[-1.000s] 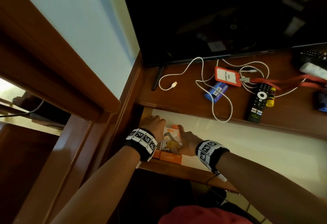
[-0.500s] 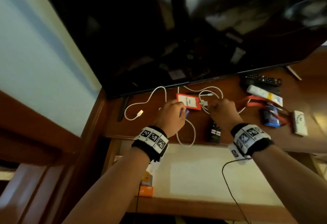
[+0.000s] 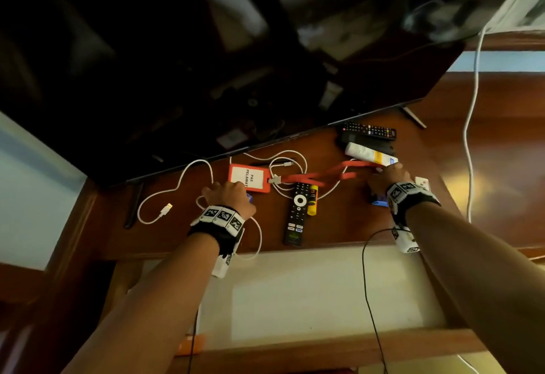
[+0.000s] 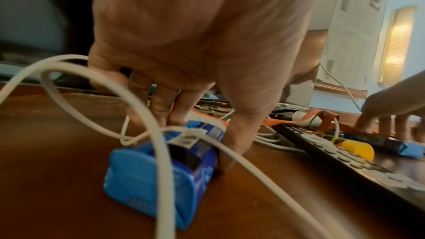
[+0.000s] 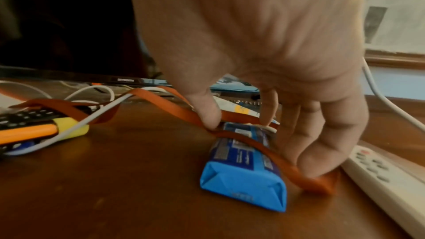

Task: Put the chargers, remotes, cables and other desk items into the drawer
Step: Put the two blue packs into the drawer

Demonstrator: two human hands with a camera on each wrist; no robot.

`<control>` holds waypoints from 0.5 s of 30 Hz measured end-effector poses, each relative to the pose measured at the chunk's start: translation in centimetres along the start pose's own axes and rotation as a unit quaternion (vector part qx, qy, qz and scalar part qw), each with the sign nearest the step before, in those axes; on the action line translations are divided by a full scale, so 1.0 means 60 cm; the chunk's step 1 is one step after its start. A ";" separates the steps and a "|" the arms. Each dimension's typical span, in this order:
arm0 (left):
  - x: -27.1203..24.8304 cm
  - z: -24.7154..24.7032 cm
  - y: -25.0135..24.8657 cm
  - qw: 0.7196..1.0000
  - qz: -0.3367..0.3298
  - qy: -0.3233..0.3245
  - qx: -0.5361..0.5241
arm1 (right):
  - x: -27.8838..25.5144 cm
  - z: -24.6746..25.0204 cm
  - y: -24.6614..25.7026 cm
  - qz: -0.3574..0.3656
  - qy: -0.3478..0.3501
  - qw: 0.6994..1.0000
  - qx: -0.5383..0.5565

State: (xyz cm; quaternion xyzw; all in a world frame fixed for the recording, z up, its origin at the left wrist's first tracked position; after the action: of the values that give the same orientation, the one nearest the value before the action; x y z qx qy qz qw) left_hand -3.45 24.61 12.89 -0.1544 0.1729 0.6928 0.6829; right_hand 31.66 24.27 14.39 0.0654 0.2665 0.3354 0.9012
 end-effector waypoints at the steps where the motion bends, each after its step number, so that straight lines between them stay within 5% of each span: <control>1: 0.001 0.000 0.000 1.000 0.004 -0.004 -0.004 | 0.005 0.001 -0.003 -0.008 0.013 0.999 0.029; 10: -0.001 -0.002 0.021 0.979 -0.041 -0.083 -0.181 | 0.125 -0.054 -0.050 0.018 0.050 0.997 0.051; 13: -0.001 0.004 0.020 0.939 -0.088 -0.102 -0.316 | 0.054 -0.034 -0.028 0.071 0.034 0.997 0.024; 15: -0.002 0.010 0.016 0.885 -0.108 -0.105 -0.441 | 0.028 -0.027 -0.020 0.107 0.016 0.993 0.040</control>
State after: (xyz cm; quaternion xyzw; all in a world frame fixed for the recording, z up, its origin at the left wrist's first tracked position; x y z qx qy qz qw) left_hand -4.41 24.76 13.53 -0.3839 -0.2410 0.6312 0.6294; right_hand 32.55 24.31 11.95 0.1245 0.2854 0.4198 0.8525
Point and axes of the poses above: each hand's wrist, its own x-axis towards the middle knuckle, its own z-axis out of the back of the hand, y = z × x, the point moved 1 cm from there along x, towards the middle knuckle, and after that the axes turned 5 degrees about y, right-handed, at the moved point
